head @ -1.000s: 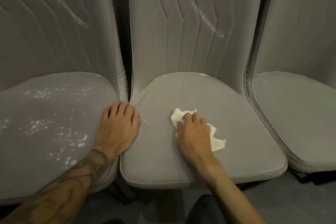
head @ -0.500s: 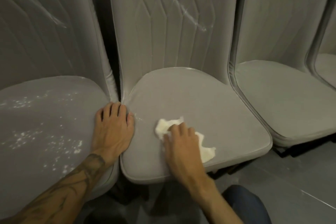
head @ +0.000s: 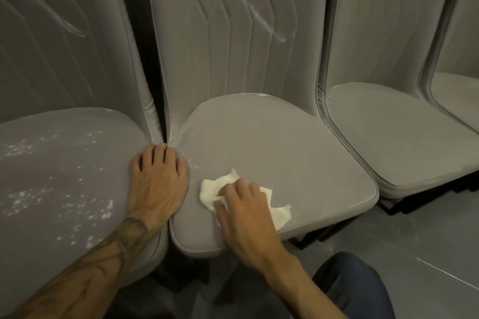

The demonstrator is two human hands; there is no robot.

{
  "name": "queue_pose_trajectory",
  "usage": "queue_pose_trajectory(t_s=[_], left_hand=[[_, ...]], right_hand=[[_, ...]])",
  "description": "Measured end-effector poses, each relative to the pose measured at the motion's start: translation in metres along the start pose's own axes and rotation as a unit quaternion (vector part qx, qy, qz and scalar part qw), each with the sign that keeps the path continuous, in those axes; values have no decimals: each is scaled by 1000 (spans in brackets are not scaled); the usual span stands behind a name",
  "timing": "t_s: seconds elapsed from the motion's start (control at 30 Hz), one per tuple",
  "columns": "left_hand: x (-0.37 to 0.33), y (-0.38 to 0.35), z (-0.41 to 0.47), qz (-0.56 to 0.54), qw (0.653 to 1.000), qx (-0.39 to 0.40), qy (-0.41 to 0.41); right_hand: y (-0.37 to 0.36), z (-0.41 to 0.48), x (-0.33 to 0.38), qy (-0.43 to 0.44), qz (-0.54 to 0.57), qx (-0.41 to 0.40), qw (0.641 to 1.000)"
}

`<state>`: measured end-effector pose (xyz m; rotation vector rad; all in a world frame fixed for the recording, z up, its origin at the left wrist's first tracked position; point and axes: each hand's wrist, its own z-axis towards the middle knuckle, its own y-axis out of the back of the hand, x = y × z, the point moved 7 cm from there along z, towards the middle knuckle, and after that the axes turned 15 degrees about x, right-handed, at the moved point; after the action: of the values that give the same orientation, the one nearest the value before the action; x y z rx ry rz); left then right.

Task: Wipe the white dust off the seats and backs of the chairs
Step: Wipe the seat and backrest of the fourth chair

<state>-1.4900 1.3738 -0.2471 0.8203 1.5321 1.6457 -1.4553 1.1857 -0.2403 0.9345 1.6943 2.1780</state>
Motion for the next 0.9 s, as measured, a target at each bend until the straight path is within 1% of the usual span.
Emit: queue_pose_trajectory(t_s=[0.03,0.1,0.17,0.23,0.3,0.33,0.4,0.47,0.5,0.53,0.57,0.6,0.67,0.7,0.73,0.77,0.8,0.87,0.9], left_hand=[[0,0,0,0,1000,0,-1],[0,0,-1,-4,1000,-4,0],[-1,1,-1,-9,1000,-4,-1],[-1,1,-1,-8,1000,-13,3],[0,1,0,-6,1000,-17,6],[0,1,0,-7,1000,-16,6],[0,0,1,-5,1000,-16,9],[0,-1,1,4,1000,-15,11],[0,-1,1,7,1000,-16,10],[0,-1,0,8,1000,-19,8],[0,0,0,6,1000,-22,5],[1,-1,0,2,1000,-24,4],[2,-1,0,-4,1000,-24,3],[3,-1,0,-6,1000,-26,3],[3,-1,0,-9,1000,-27,4],[3,-2,1,-10,1000,-26,3],[2,-2,1,-9,1000,-24,4],[3,-2,1,-7,1000,-22,14],[3,-3,2,-9,1000,-16,20]], right_hand=[[-1,-1,-1,18,11,18,1000],[14,-4,-32,10,11,11,1000],[38,-9,-81,-55,-15,-17,998],[55,-13,-122,-134,-1,-41,990],[54,-14,-122,-171,-19,-63,983],[47,-13,-105,-160,-39,-68,984],[26,-8,-45,-73,-41,-73,994],[-2,-7,9,22,-41,-32,998],[-9,-6,20,46,-34,-5,998],[-9,-4,18,53,-24,15,998],[-4,-3,6,41,-18,21,999],[3,-1,-11,13,-19,22,999],[24,-2,-51,-74,-19,3,997],[31,-5,-62,-113,-18,-14,993],[34,-7,-61,-132,-33,-26,990],[30,-7,-48,-130,-51,-27,990],[20,-8,-24,-104,-66,-16,992],[-7,-11,33,-6,-74,19,997],[-15,-13,51,28,-52,33,998]])
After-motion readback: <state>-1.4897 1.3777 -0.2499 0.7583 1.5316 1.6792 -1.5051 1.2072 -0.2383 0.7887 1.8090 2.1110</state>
